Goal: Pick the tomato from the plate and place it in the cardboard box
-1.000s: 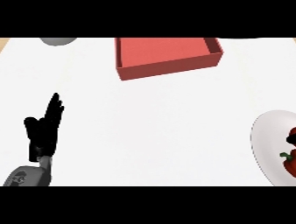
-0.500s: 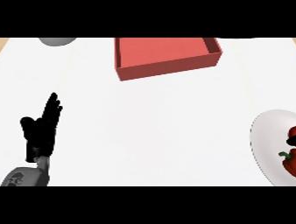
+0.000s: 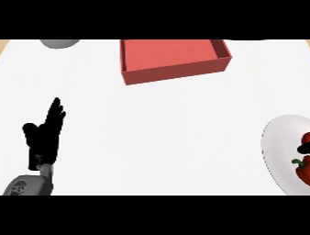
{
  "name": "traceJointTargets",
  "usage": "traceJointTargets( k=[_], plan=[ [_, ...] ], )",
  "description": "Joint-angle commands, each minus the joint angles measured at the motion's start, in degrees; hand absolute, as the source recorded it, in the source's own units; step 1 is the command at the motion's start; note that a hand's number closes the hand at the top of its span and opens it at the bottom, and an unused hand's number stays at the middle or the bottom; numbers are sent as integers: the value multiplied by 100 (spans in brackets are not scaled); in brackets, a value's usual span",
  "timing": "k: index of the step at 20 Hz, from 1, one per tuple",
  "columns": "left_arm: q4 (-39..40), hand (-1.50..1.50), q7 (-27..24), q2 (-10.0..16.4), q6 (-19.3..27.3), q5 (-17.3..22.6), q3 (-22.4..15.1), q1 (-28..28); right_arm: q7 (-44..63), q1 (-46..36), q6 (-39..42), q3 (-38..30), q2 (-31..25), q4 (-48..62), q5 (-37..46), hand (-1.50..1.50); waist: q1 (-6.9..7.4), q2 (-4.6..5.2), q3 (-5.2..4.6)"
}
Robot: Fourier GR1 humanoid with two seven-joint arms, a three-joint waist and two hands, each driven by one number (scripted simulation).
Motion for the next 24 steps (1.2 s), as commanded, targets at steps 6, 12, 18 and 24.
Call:
traceJointTargets(
  k=[6, 12, 18, 24],
  plan=[
    [-59, 0, -5, -137, -132, -184, 93, 142, -152, -152, 177, -345, 371, 824, 370, -150, 7, 4, 0],
    [284, 0, -54, -68, -501, -162, 472, -215, -283, -257, 249, -548, 693, 850, 771, -150, -11, 4, -1],
    [133, 0, -25, -239, -388, -360, 495, -86, -940, -116, 192, -606, 963, 932, 1022, 150, -7, 2, -1],
    [-327, 0, 96, -351, -374, -555, 314, 293, -1274, -358, -188, -590, 878, 1250, 1718, 150, 6, -1, 0]
  ],
)
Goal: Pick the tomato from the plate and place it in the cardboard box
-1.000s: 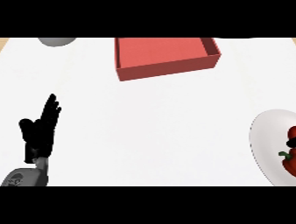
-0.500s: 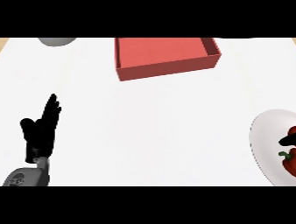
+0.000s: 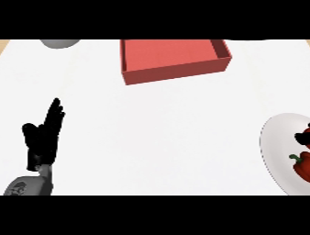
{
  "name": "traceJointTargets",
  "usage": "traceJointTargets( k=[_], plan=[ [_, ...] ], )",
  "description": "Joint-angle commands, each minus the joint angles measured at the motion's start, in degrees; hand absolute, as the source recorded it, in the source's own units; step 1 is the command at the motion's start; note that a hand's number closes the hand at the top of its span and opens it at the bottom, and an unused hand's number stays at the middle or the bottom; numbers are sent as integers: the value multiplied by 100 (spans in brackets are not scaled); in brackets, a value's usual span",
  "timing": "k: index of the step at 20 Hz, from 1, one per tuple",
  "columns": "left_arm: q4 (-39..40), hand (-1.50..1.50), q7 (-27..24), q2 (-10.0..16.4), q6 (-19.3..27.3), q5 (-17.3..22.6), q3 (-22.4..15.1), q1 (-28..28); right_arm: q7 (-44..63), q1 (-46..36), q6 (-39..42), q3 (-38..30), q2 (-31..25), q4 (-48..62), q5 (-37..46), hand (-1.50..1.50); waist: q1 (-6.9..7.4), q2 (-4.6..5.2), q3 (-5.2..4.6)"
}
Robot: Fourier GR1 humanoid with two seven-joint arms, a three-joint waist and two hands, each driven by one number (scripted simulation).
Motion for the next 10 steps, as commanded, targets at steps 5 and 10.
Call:
traceJointTargets(
  k=[5, 10],
  plan=[
    [485, 0, -292, -144, -121, -126, 225, -184, -352, -358, -104, -142, 95, 346, 583, 150, -14, 5, -3],
    [-51, 0, 76, -128, -322, -124, -229, -197, -2280, -911, 982, 2535, 1021, -1037, 738, 150, 822, 40, -16]
  ],
)
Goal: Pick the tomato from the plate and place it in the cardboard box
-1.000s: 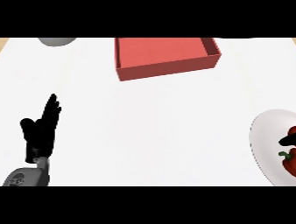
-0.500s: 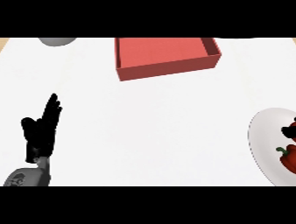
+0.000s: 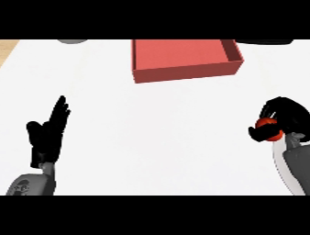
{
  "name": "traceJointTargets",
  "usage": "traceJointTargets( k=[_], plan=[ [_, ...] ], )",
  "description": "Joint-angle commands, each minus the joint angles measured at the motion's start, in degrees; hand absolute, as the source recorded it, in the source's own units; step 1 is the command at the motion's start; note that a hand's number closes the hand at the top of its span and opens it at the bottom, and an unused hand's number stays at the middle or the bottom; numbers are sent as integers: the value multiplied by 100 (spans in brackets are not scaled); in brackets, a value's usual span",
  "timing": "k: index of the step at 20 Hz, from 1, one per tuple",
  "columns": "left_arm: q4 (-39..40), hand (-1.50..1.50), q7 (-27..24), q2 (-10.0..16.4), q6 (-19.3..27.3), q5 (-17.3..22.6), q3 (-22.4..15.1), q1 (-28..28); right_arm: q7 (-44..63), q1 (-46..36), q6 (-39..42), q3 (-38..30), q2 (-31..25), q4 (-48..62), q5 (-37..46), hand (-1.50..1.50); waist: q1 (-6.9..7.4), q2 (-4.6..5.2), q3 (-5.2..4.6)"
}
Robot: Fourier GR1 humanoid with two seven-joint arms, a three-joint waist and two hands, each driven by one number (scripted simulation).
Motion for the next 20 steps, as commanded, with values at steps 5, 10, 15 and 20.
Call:
traceJointTargets(
  k=[5, 10, 15, 20],
  plan=[
    [161, 0, 84, -155, -5, -84, -178, -250, -1807, -1127, 1192, 2777, 1129, -1156, 397, 150, 193, -6, -9],
    [133, 0, -16, -198, 362, -154, 43, -116, -1624, -1444, 1343, 3211, 1676, -1947, 602, 150, -306, -35, 6],
    [203, 0, -18, -4, 82, 58, 259, -63, -1261, -1510, 2219, 2296, 1420, -3710, -118, 150, -434, -44, 6],
    [41, 0, -246, -108, 138, -84, 151, 319, -241, -2405, 3082, 1308, 1994, -4034, -564, 150, -366, -33, 5]
  ],
)
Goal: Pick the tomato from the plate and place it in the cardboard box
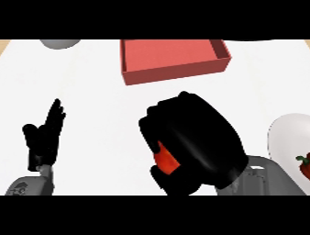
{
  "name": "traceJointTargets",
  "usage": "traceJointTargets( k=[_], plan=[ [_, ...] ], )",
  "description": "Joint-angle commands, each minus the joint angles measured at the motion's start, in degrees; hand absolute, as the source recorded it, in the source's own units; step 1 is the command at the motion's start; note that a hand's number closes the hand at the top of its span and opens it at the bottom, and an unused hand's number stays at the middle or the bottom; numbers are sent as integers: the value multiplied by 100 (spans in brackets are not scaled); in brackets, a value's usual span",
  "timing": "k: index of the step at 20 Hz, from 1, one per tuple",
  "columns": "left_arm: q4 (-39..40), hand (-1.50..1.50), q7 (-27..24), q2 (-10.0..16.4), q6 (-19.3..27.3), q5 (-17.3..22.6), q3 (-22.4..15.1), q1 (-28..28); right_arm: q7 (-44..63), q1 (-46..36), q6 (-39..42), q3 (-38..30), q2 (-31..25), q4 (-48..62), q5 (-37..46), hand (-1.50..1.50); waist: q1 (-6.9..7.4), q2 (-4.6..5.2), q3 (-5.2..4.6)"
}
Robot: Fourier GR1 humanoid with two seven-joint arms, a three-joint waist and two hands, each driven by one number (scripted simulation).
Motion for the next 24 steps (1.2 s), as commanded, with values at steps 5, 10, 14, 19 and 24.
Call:
traceJointTargets(
  k=[5, 10, 14, 19, 24],
  plan=[
    [-313, 0, 126, -185, 125, -152, -133, 148, -225, -961, 436, -1454, -178, 307, -132, 150, 23, 28, 2],
    [-144, 0, 282, -2, -11, -123, 41, -204, -466, -1607, 105, -1873, -55, 1056, 109, 150, 22, 29, 1],
    [-265, 0, 278, -52, -45, -100, 30, -96, -1037, -1921, -660, -1911, 125, 2384, 481, 150, 82, 42, 1],
    [-129, 0, -45, -130, -102, -115, 20, 16, -2039, -2547, -1361, -2505, -55, 4074, 485, 150, 137, 65, 0],
    [256, 0, -93, -176, -92, -232, -12, -217, -2862, -2943, -2073, -2579, 85, 5710, 702, 150, 158, 89, -2]
  ],
)
